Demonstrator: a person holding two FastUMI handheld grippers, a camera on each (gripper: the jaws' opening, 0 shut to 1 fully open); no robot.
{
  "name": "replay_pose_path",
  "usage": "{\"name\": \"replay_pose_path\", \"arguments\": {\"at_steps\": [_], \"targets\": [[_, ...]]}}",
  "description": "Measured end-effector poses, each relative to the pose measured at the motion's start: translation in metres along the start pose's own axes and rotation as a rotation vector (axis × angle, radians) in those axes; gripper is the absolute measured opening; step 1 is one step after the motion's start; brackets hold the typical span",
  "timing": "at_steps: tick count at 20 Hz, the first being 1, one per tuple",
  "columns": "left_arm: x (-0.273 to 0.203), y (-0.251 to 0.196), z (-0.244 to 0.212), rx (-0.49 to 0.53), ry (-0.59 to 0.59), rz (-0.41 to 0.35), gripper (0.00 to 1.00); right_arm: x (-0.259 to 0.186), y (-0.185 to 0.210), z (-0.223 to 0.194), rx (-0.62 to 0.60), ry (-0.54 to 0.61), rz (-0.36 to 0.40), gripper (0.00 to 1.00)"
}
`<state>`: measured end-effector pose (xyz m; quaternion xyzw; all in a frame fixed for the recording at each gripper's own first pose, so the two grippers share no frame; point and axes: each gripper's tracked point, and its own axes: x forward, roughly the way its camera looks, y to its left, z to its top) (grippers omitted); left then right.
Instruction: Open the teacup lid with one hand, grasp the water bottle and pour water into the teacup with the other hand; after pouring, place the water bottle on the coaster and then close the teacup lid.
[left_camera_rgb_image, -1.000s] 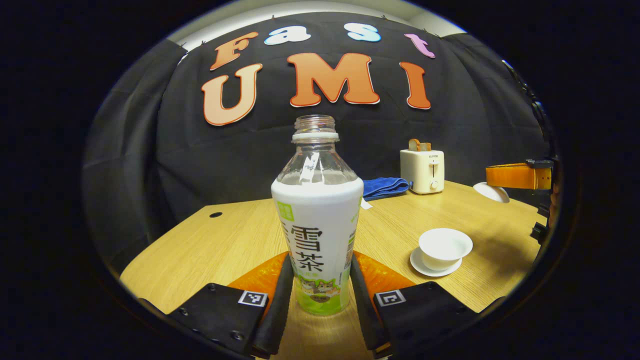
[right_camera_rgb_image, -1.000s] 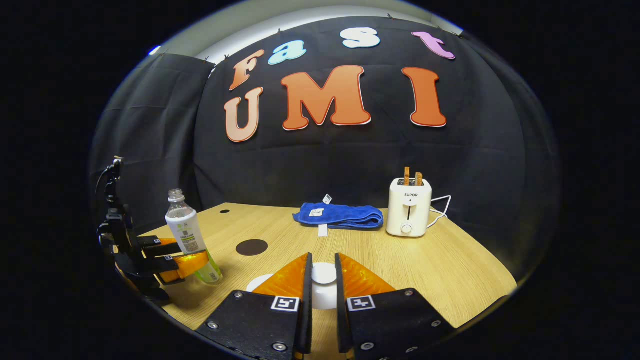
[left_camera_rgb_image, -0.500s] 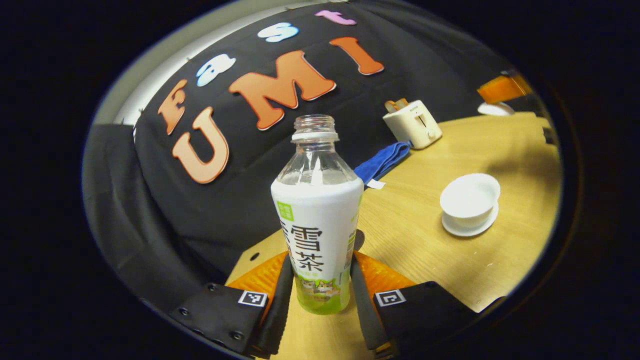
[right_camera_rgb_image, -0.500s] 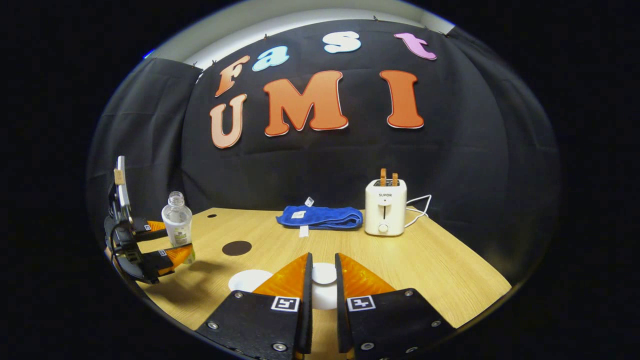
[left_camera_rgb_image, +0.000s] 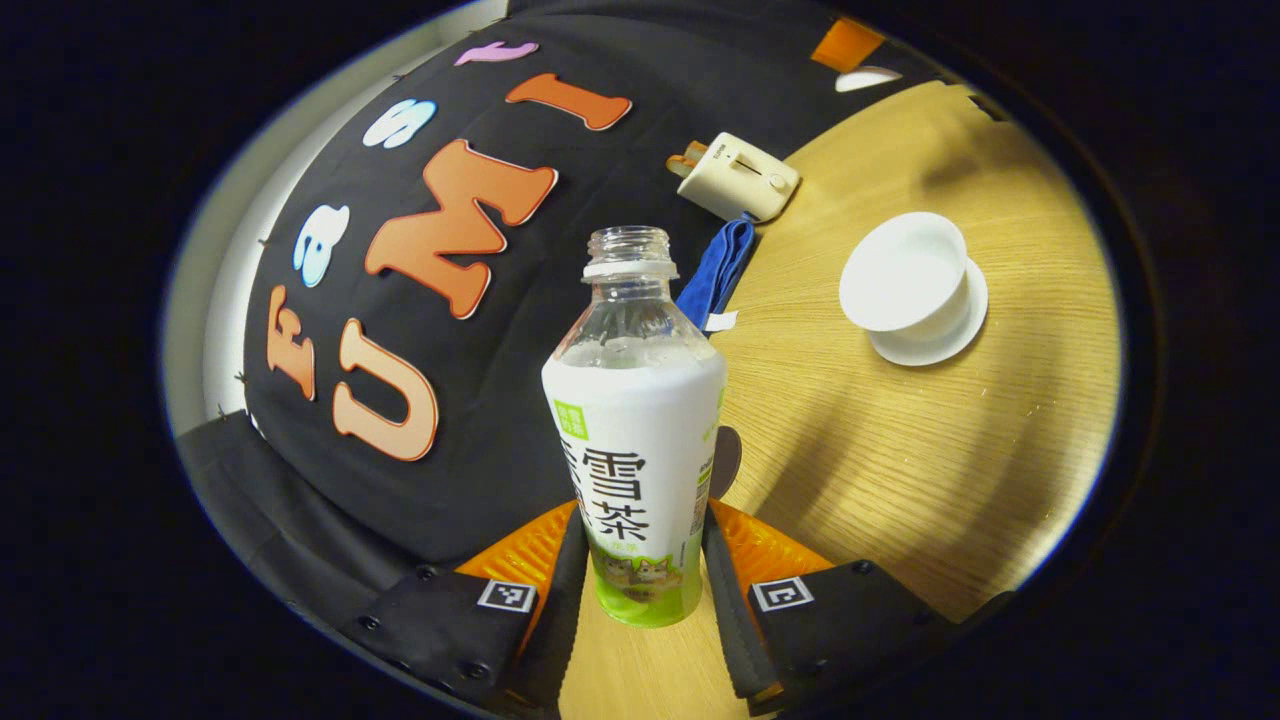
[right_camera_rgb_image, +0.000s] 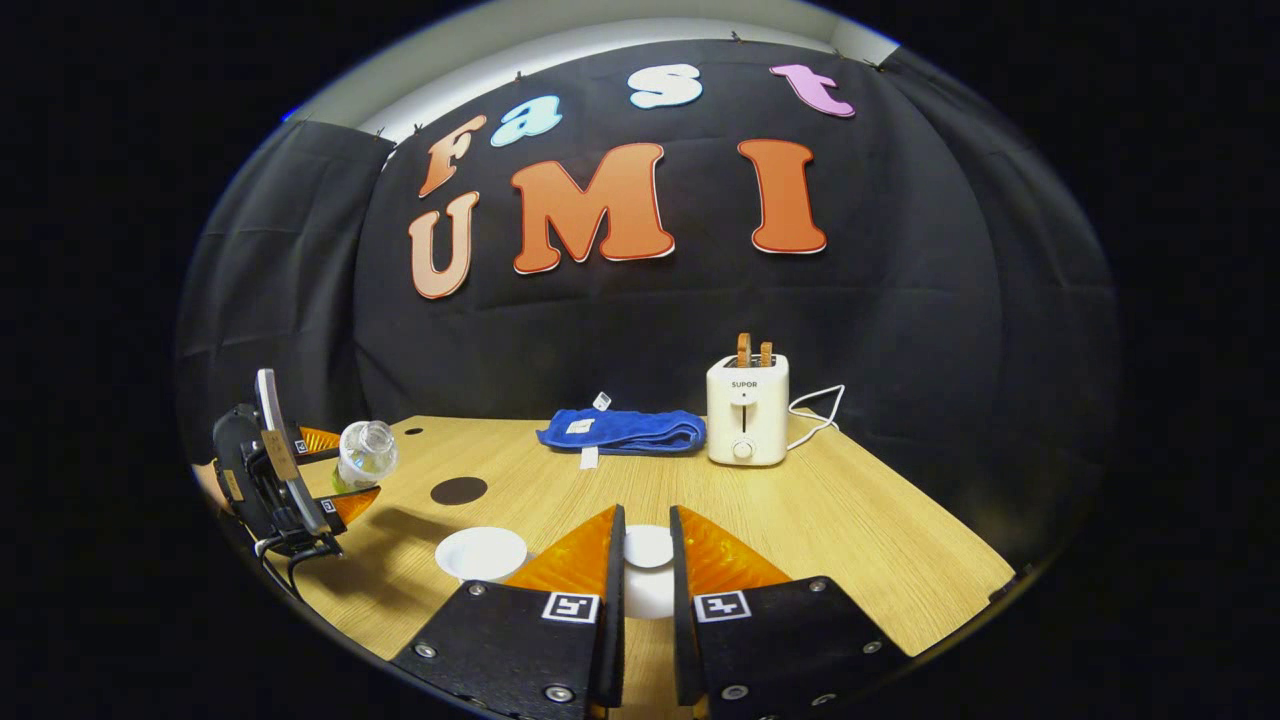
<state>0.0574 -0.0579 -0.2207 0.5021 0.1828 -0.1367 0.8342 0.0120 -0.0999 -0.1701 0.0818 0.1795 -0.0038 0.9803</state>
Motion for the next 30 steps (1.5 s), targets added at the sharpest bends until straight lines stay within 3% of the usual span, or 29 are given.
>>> {"name": "replay_pose_path", "arguments": {"at_steps": [4,14,15,17,18,19,21,23,27,29,30], "targets": [[0.006,0.002,0.014,0.144,-0.011,0.002,0.64,-0.004,-0.008,-0.003,0.000,0.000,-0.013,0.20],[0.013,0.001,0.026,0.419,-0.034,0.007,0.61,-0.005,-0.019,-0.013,-0.014,0.014,-0.044,0.20],[0.011,0.002,0.027,0.440,-0.034,0.008,0.67,-0.005,-0.019,-0.015,-0.017,0.018,-0.045,0.20],[0.010,-0.001,0.030,0.478,-0.037,0.006,0.60,-0.005,-0.021,-0.017,-0.019,0.022,-0.048,0.20],[0.010,0.000,0.034,0.505,-0.043,0.012,0.64,-0.005,-0.022,-0.018,-0.018,0.023,-0.049,0.20],[0.010,-0.001,0.036,0.532,-0.050,0.018,0.60,-0.005,-0.023,-0.019,-0.018,0.024,-0.050,0.20],[0.013,0.000,0.041,0.572,-0.063,0.020,0.67,-0.005,-0.026,-0.019,-0.019,0.023,-0.054,0.20],[0.013,0.001,0.043,0.609,-0.065,0.026,0.61,-0.006,-0.030,-0.020,-0.019,0.022,-0.060,0.20],[0.014,0.001,0.052,0.687,-0.073,0.041,0.67,-0.005,-0.036,-0.025,-0.011,0.031,-0.068,0.20],[0.014,0.001,0.055,0.711,-0.080,0.045,0.61,-0.006,-0.039,-0.026,-0.006,0.032,-0.068,0.20],[0.014,-0.001,0.057,0.720,-0.086,0.045,0.66,-0.007,-0.041,-0.027,0.001,0.032,-0.070,0.20]]}}
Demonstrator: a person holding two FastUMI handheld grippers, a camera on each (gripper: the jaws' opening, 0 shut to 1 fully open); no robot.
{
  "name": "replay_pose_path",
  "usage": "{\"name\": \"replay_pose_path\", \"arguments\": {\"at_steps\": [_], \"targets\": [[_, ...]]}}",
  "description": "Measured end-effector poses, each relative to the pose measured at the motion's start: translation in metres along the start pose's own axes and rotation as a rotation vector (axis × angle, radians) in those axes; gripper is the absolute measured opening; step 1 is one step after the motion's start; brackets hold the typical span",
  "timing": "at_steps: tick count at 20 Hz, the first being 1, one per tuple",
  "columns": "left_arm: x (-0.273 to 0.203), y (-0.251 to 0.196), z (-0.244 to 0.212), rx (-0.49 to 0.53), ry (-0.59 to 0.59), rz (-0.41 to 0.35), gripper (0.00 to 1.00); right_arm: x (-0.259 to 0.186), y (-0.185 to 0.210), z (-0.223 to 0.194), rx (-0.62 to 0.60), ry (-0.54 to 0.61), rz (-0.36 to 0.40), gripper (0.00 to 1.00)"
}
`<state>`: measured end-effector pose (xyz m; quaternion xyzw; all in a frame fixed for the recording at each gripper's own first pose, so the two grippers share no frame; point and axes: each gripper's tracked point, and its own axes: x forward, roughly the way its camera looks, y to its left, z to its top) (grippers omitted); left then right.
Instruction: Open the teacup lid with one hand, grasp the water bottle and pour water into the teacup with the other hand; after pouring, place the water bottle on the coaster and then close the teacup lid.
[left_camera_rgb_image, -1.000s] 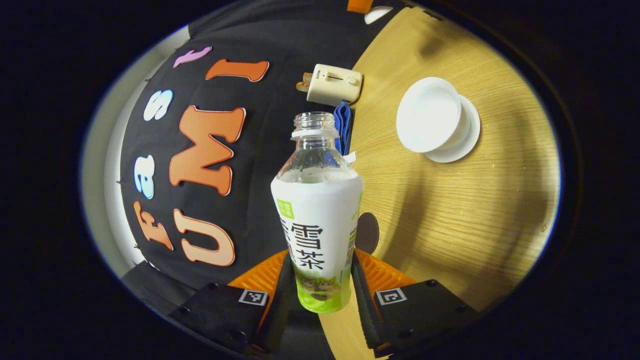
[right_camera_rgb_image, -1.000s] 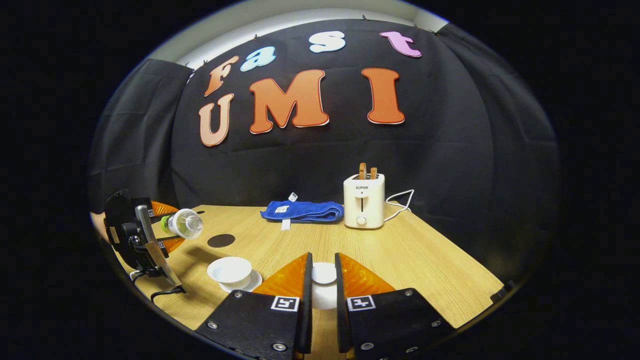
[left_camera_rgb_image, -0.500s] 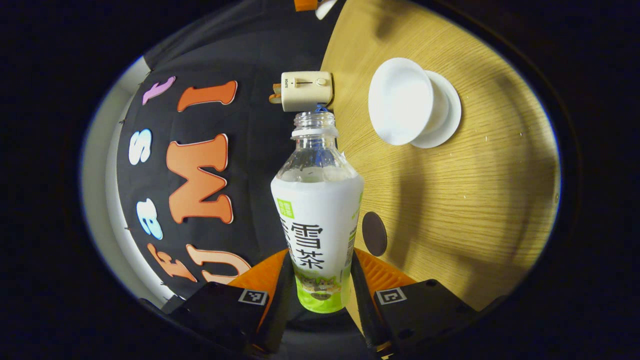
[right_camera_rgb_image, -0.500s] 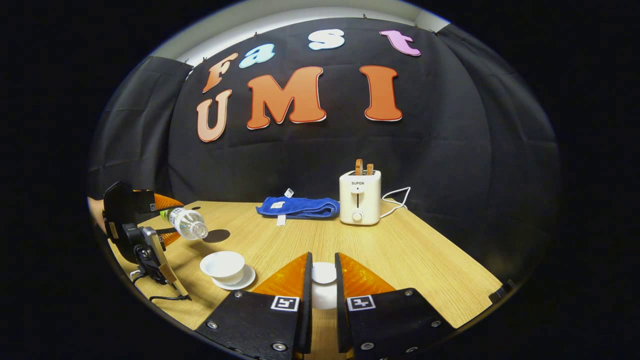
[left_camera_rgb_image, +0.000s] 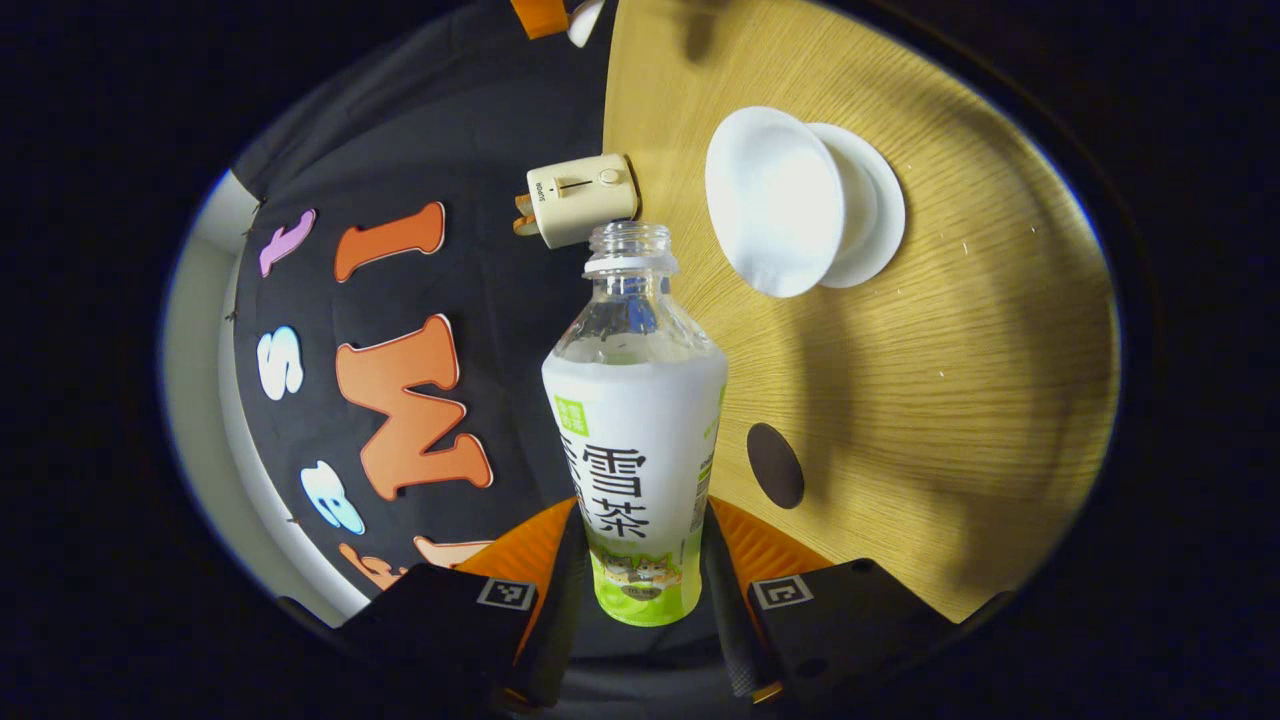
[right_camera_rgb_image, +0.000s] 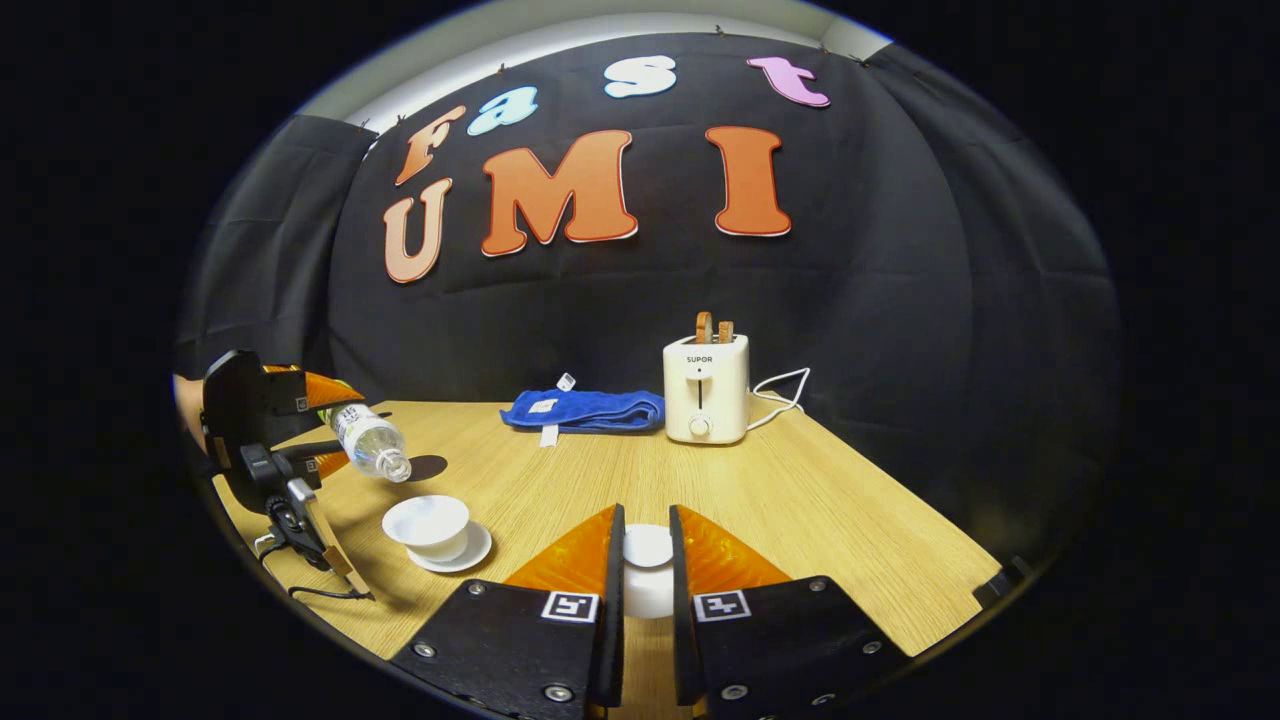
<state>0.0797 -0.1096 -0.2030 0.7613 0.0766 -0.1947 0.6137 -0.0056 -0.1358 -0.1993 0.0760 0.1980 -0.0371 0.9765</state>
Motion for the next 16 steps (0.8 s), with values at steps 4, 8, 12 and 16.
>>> {"name": "replay_pose_path", "arguments": {"at_steps": [4,8,12,16], "targets": [[-0.002,0.007,0.006,0.042,-0.013,0.025,0.64,-0.001,-0.006,-0.002,0.011,0.000,-0.011,0.20],[-0.002,0.011,0.006,0.068,-0.015,0.035,0.61,-0.003,-0.008,0.000,0.020,-0.005,-0.014,0.20],[-0.003,0.017,0.006,0.102,-0.016,0.052,0.62,-0.003,-0.010,-0.001,0.021,-0.004,-0.021,0.20],[-0.002,0.022,0.004,0.141,-0.014,0.063,0.64,-0.002,-0.006,-0.006,0.014,0.013,-0.008,0.20]]}}
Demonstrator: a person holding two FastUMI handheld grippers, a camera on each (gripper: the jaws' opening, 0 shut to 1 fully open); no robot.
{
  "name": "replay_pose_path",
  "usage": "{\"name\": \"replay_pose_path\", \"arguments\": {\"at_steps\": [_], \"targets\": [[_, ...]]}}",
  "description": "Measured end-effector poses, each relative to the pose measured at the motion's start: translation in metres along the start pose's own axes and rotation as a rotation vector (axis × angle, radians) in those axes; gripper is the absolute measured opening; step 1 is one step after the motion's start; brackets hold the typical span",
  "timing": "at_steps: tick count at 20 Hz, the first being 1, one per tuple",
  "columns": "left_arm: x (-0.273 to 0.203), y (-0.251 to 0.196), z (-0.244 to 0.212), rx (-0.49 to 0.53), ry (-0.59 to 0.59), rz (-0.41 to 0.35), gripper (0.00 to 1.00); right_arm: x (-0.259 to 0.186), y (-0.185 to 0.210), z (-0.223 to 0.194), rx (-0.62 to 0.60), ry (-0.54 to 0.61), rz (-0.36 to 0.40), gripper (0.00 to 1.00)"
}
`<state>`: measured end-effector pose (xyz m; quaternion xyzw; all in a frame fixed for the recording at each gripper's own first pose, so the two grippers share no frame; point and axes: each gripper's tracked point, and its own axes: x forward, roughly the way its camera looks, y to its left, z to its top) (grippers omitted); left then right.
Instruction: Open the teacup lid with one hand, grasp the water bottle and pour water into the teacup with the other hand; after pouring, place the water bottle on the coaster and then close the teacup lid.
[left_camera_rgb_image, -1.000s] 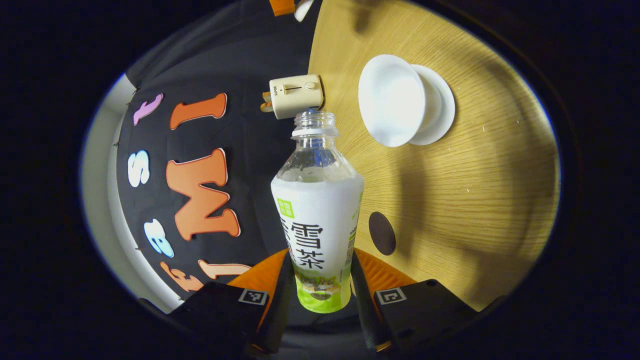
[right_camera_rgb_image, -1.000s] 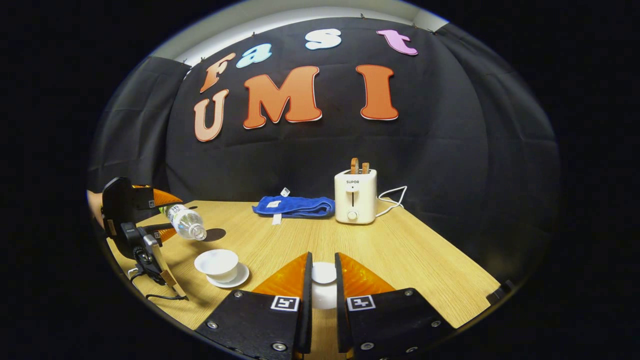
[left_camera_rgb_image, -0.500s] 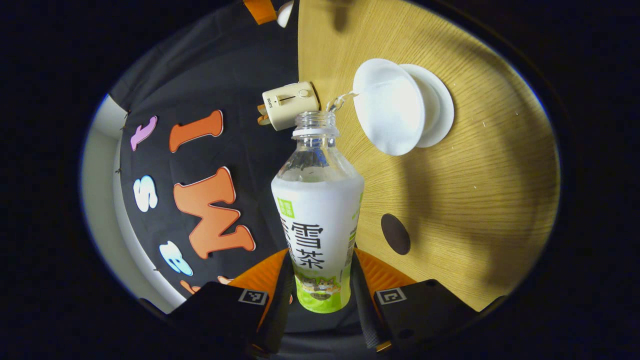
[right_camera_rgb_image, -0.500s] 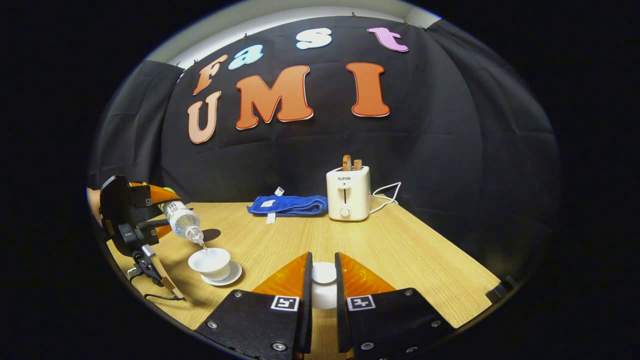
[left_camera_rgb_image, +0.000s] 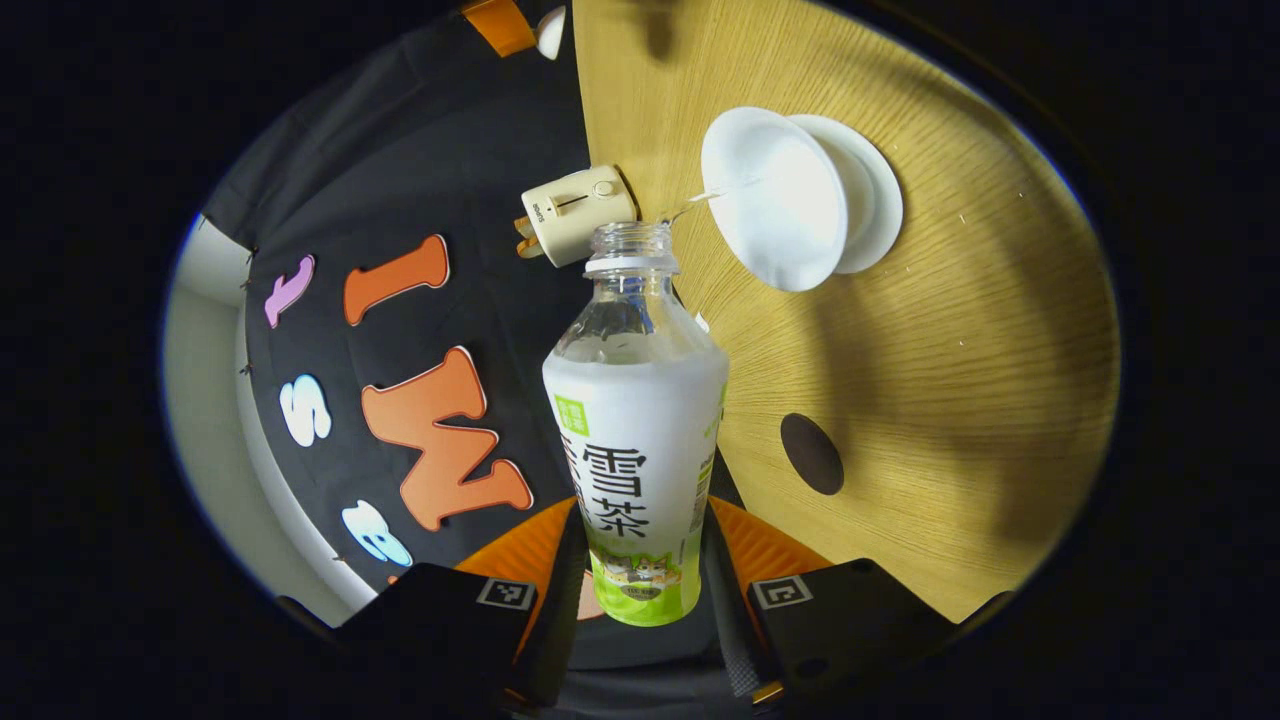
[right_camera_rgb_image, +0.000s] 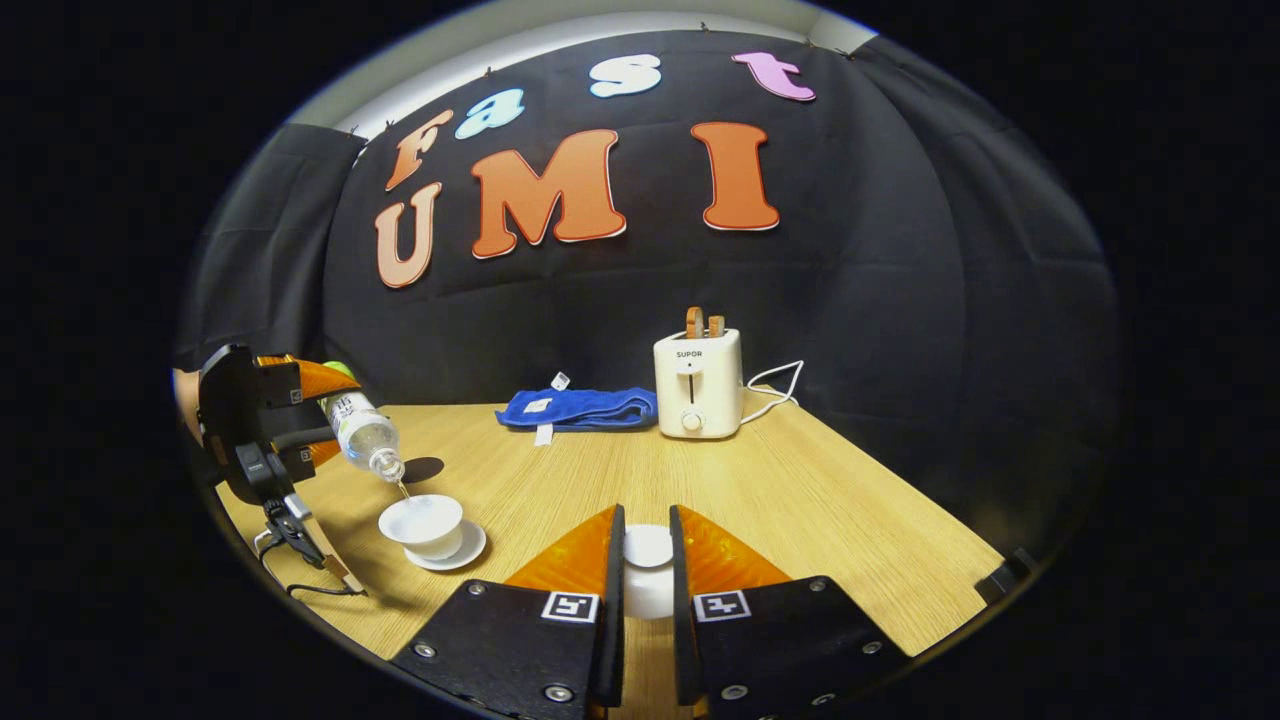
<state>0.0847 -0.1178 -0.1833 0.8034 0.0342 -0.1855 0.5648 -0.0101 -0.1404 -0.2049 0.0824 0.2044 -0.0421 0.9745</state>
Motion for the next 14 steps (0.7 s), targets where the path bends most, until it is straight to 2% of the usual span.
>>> {"name": "replay_pose_path", "arguments": {"at_steps": [1,9,14], "targets": [[-0.001,0.003,0.001,0.014,-0.001,0.004,0.61,0.001,0.000,0.000,-0.005,0.000,-0.003,0.20],[-0.005,0.016,-0.001,0.126,-0.001,0.033,0.64,-0.003,0.002,0.003,-0.009,-0.013,0.007,0.20],[-0.009,0.032,0.004,0.215,-0.012,0.082,0.63,-0.005,0.001,0.003,-0.012,-0.016,0.008,0.20]]}}
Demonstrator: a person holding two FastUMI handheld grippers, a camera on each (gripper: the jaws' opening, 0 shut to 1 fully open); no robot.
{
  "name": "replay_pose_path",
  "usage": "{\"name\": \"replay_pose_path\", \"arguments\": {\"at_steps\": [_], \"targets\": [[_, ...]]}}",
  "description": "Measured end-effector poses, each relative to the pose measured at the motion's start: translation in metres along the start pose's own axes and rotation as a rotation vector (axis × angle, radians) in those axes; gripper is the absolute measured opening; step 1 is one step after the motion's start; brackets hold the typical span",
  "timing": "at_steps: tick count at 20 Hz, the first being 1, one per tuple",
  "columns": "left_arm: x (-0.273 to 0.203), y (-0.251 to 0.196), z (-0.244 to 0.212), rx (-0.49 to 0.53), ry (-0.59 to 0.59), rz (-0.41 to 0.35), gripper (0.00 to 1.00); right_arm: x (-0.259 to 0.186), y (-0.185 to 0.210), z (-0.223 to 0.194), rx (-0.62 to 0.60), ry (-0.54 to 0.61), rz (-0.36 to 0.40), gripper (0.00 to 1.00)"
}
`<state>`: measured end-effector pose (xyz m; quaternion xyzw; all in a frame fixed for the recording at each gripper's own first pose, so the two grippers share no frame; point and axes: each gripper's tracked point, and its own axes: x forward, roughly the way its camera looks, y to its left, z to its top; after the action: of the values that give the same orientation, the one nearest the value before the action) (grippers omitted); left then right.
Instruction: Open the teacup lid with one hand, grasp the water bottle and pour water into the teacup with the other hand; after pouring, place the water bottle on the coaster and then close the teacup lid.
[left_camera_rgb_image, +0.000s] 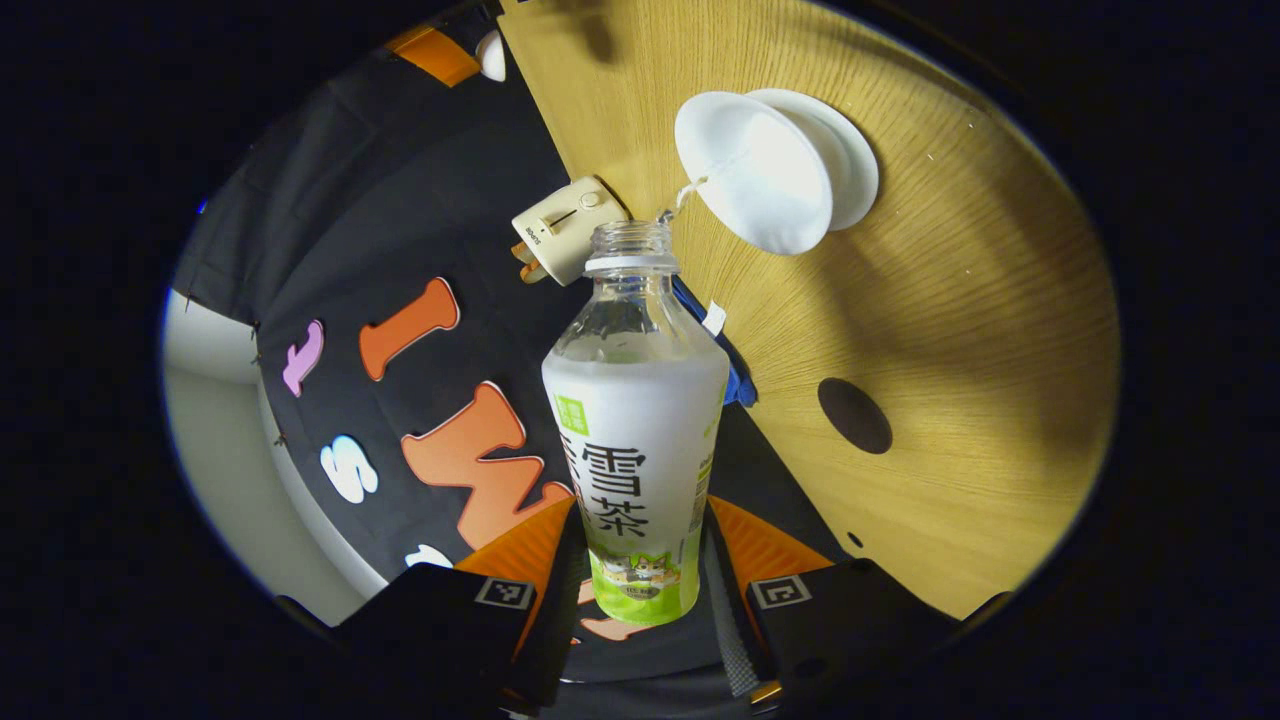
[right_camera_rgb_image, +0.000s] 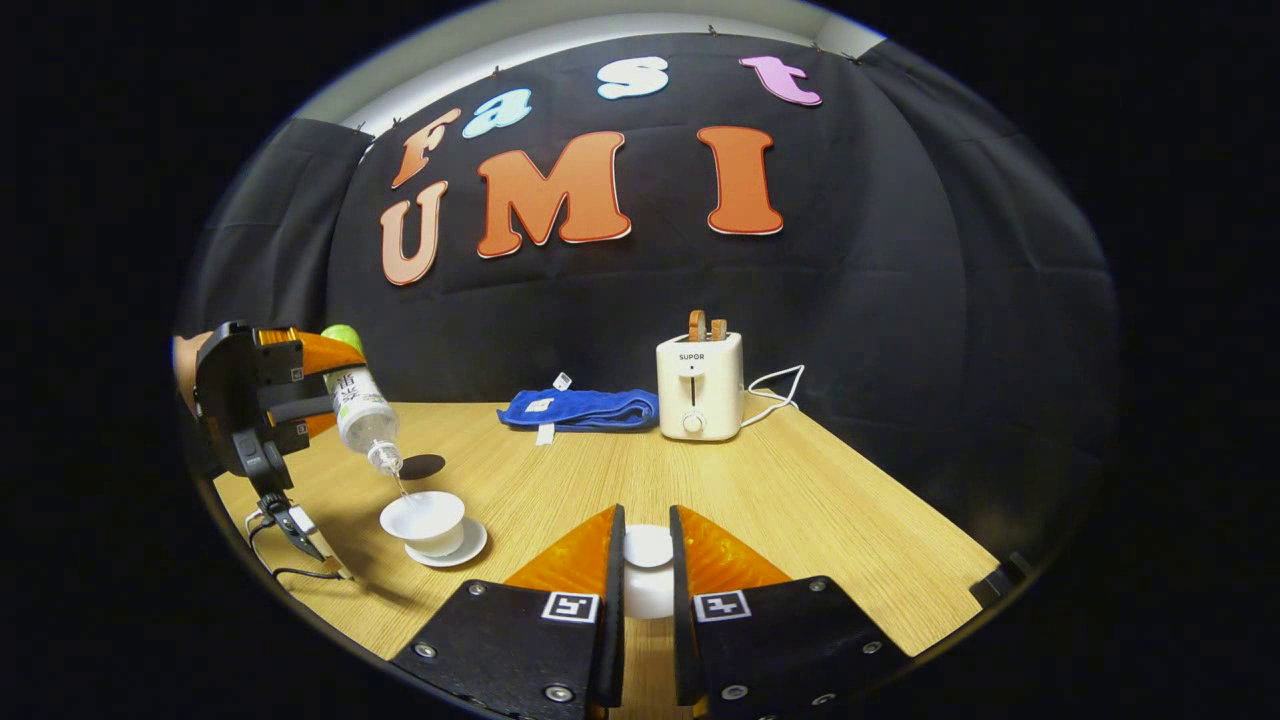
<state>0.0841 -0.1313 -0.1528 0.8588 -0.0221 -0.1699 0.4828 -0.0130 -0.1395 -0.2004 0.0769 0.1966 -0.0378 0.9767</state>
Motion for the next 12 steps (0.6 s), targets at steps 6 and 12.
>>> {"name": "replay_pose_path", "arguments": {"at_steps": [6,12], "targets": [[0.002,0.041,-0.023,0.066,0.024,0.058,0.63,0.000,0.001,0.003,0.007,0.002,0.002,0.20],[0.000,0.049,-0.027,0.102,0.021,0.073,0.63,-0.001,0.007,0.003,-0.004,0.006,0.012,0.20]]}}
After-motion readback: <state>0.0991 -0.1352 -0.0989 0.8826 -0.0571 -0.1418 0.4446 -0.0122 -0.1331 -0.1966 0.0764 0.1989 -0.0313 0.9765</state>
